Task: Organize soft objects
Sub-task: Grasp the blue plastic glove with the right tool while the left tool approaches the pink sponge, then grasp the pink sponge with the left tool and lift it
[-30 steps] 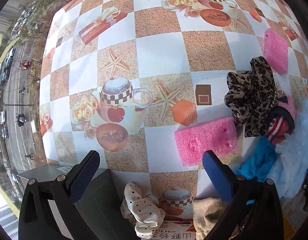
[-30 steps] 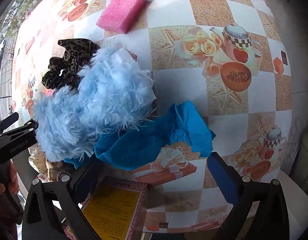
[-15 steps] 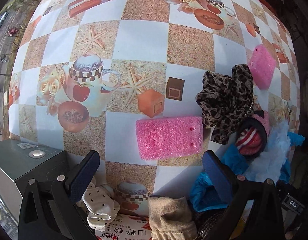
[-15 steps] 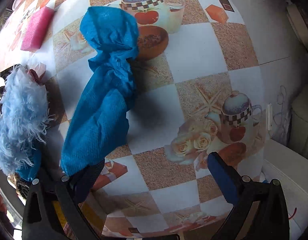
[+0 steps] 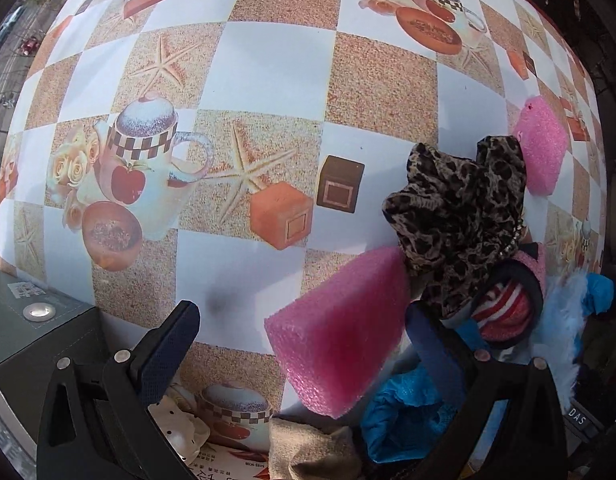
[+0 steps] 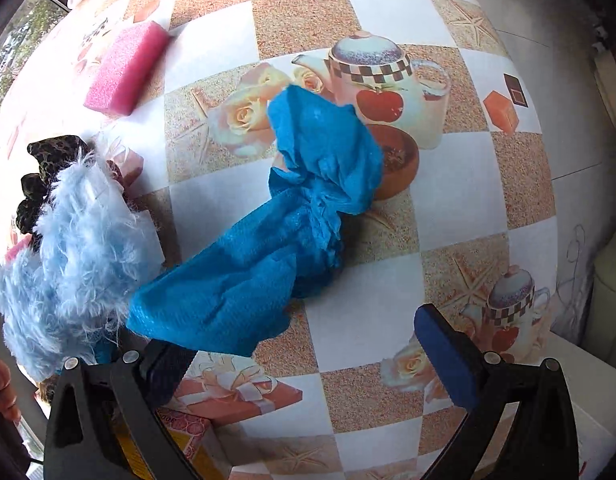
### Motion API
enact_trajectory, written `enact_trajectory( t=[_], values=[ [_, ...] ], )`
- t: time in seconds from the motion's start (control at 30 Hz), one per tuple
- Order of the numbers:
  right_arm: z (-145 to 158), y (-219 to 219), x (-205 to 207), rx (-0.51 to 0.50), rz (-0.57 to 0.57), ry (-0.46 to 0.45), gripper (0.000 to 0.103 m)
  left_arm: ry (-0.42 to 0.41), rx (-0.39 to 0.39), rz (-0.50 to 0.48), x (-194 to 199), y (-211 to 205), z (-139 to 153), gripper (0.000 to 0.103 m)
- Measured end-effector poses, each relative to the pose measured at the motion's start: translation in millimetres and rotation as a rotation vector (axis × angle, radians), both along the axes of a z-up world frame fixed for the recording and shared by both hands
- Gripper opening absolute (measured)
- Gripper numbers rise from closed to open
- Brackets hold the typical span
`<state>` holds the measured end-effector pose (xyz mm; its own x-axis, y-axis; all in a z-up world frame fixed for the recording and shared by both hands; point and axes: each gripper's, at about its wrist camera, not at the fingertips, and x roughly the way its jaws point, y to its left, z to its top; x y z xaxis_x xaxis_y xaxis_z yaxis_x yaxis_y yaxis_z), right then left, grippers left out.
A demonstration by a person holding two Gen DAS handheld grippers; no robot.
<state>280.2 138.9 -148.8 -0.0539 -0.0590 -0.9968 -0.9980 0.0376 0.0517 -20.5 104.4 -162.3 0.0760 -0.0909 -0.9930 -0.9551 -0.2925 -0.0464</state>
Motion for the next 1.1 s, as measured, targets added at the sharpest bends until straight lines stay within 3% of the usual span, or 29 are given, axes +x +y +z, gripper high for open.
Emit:
enact_trajectory(
  t=[0.17, 0.47, 0.7, 0.9, 1.03, 1.1],
  values=[
    [12, 0, 6, 0.016, -0.013, 0.018, 0.103, 0.032, 0.026, -0.009, 6, 0, 26, 0.103],
    [41, -5, 75, 0.109, -0.237, 0.079, 0.103, -0.013, -0.005, 0.074, 0, -10, 26, 0.103],
    [-2, 34, 42, 0.036, -0.270, 0.158, 0.103, 0.017, 0.013, 0.008, 17, -7, 24, 0.103],
    [-23, 42, 24, -0.018, -0.187, 0.051, 0.103, 0.024, 0.004, 0.045, 14, -2, 31, 0.103],
    [-14, 18, 13, -0.002, -0.107, -0.029, 0.081, 0.000, -0.008, 0.118, 12, -6, 29, 0.103],
    [-8, 16, 8, 0.024, -0.065, -0.035, 0.059, 0.000, -0.007, 0.145, 13, -5, 29, 0.103]
  ],
)
